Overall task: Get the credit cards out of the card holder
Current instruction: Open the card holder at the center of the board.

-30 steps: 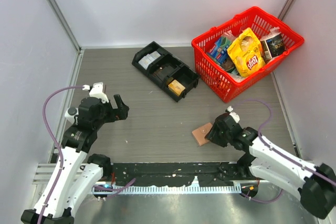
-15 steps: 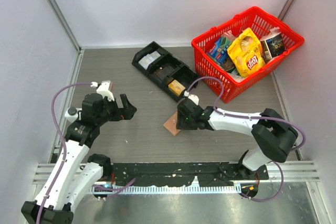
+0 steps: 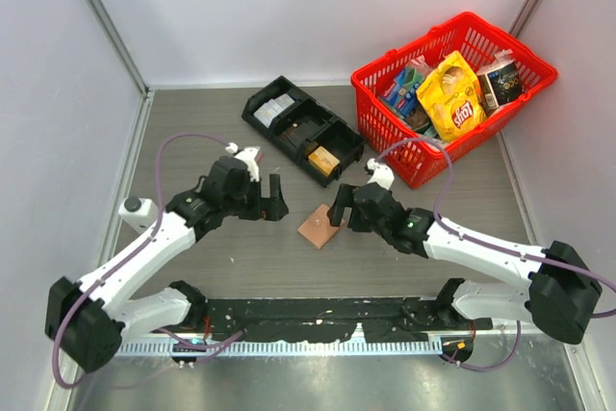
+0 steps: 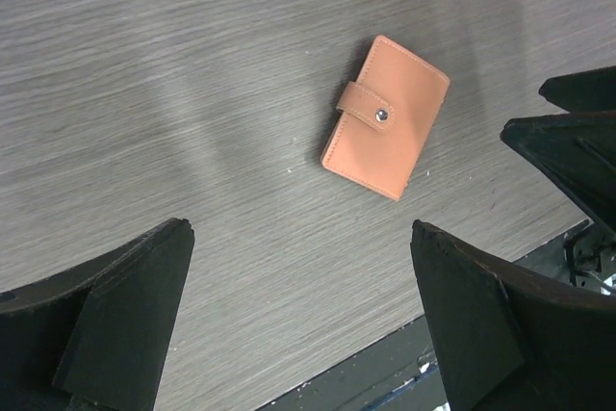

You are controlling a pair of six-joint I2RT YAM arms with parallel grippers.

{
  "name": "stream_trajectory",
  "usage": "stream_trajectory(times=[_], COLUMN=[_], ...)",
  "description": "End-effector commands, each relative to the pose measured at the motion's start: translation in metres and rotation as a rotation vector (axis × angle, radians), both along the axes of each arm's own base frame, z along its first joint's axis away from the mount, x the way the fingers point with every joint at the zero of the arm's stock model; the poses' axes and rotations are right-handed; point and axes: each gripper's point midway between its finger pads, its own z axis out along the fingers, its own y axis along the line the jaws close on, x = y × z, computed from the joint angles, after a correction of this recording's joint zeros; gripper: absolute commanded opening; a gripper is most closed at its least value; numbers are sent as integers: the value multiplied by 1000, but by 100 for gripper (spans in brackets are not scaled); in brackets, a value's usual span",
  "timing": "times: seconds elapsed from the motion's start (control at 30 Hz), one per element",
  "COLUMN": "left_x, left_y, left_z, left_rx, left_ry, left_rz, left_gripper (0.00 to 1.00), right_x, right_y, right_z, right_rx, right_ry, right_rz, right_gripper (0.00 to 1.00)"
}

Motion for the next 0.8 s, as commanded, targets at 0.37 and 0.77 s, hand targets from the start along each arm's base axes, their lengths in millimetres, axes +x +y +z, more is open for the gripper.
stream_trajectory(times=[0.37,0.77], left_x=[40,30], left_y=[-73,-97], left_z=[-42,-77], left_rx=[179,146], left_ry=[46,170], left_rz=[-98,-132], left_gripper=[100,96], right_x=[-11,-25], right_y=[-5,-7], right_z=[-42,-81], right_rx=[162,159], right_ry=[113,198], right_rz=[-152,-155], right_gripper=[95,97])
